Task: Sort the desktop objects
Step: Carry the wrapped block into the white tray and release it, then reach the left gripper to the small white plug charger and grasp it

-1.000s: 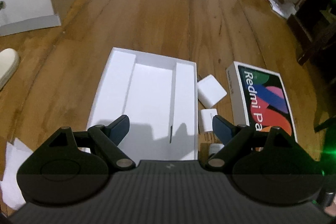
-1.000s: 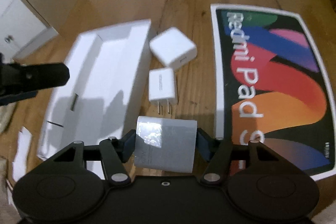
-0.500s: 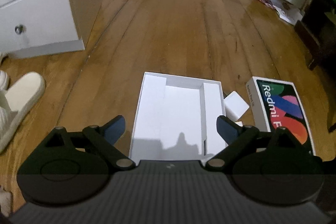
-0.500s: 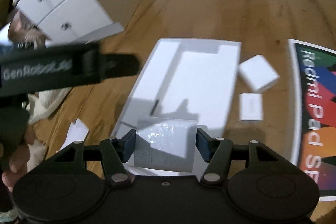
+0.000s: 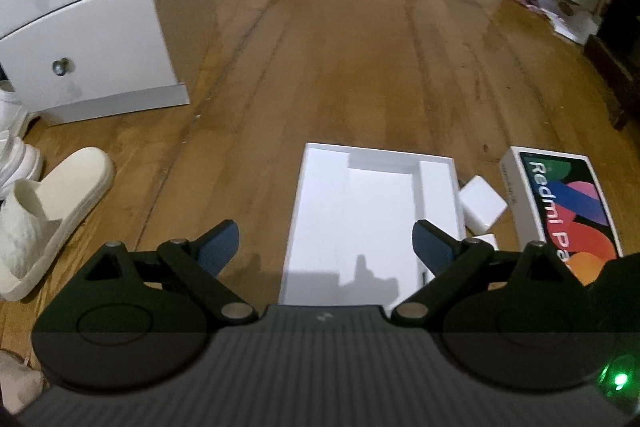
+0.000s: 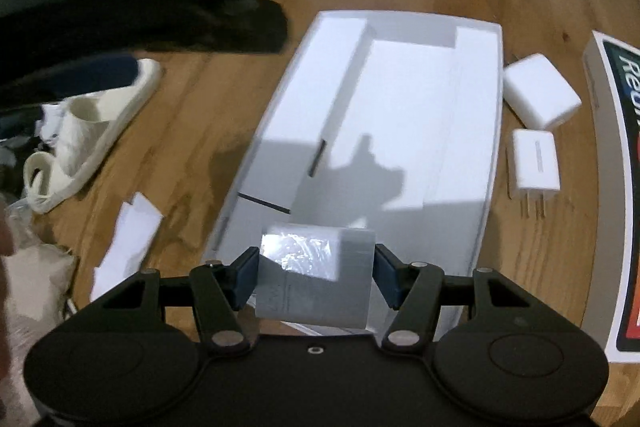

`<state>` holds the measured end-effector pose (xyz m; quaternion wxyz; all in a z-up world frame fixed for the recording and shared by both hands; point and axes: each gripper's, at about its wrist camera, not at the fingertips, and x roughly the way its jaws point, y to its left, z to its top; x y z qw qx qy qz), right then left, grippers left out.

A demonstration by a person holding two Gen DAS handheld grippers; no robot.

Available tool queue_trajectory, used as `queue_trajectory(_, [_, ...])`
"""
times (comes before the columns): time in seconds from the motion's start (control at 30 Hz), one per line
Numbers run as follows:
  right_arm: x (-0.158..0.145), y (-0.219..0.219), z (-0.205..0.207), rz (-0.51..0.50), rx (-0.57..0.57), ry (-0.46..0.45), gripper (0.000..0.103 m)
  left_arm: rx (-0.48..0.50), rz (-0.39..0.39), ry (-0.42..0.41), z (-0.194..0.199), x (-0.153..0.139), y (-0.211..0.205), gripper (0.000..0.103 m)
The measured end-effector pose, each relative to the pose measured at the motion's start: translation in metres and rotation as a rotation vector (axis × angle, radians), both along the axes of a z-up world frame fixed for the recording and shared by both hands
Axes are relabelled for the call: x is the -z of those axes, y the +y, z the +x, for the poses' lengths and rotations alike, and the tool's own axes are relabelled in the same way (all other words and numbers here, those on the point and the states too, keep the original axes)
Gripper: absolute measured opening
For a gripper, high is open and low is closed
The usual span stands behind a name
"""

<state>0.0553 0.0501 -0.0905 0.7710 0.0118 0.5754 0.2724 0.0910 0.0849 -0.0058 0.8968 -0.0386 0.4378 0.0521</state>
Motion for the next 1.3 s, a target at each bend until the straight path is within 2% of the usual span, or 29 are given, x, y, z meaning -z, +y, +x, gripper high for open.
queue_trajectory(0.1, [0.002,0.002,0.0,-0.05,0.021,-0.011,0.065,-0.011,-0.018,0.0,0.0,0.001,0.004,0.095])
queue_trajectory(0.3, [0.009,0.002,-0.002,-0.079,0.027,0.021,0.066,-0.019,-0.024,0.004,0.001,0.005,0.005,0.095])
queue_trajectory(0.43, [0.012,-0.001,-0.005,-0.05,0.065,0.028,0.066,-0.023,-0.011,0.018,0.004,0.01,0.004,0.095])
queue_trajectory(0.57, [0.001,-0.012,-0.005,-0.013,0.092,0.018,0.067,-0.034,-0.011,0.025,0.004,0.013,0.004,0.095])
queue_trajectory(0.77, [-0.02,-0.066,-0.019,0.036,0.103,-0.033,0.069,-0.051,-0.033,0.046,0.002,0.021,-0.004,0.095])
queue_trajectory(0.9, [-0.033,-0.1,-0.02,0.069,0.114,-0.069,0.069,-0.004,-0.083,0.082,0.005,0.031,-0.021,0.095])
queue_trajectory(1.0, [-0.034,-0.12,-0.014,0.091,0.158,-0.083,0.069,0.038,-0.048,0.099,0.006,0.034,-0.041,0.095])
queue_trajectory(1.1, [-0.025,-0.141,-0.006,0.143,0.217,-0.052,0.069,0.098,-0.037,0.1,0.004,0.034,-0.059,0.095])
queue_trajectory(1.3, [-0.009,-0.173,-0.004,0.138,0.27,-0.035,0.068,0.192,0.0,0.1,-0.001,0.033,-0.087,0.094])
